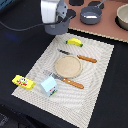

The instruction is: Interact with the objects in diverse but meaningful ways.

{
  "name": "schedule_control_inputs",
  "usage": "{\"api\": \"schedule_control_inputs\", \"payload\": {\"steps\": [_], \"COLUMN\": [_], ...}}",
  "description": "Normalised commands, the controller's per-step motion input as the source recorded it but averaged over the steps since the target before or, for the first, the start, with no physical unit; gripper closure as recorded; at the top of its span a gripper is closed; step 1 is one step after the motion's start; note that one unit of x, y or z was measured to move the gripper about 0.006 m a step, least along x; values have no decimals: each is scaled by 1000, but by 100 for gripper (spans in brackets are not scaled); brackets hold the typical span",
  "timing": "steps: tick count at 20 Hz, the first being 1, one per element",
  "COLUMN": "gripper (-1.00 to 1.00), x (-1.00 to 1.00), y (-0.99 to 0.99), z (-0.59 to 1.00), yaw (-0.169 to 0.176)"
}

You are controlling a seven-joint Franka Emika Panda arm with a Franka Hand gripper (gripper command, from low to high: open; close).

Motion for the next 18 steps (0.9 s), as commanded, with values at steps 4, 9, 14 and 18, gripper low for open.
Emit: {"api": "schedule_control_inputs", "payload": {"steps": [4, 9, 14, 18], "gripper": [100, 100, 100, 100], "x": [-324, -398, -559, -598], "y": [-749, -760, -708, -579], "z": [-44, -147, -423, -558], "yaw": [-53, -37, -19, -11]}}
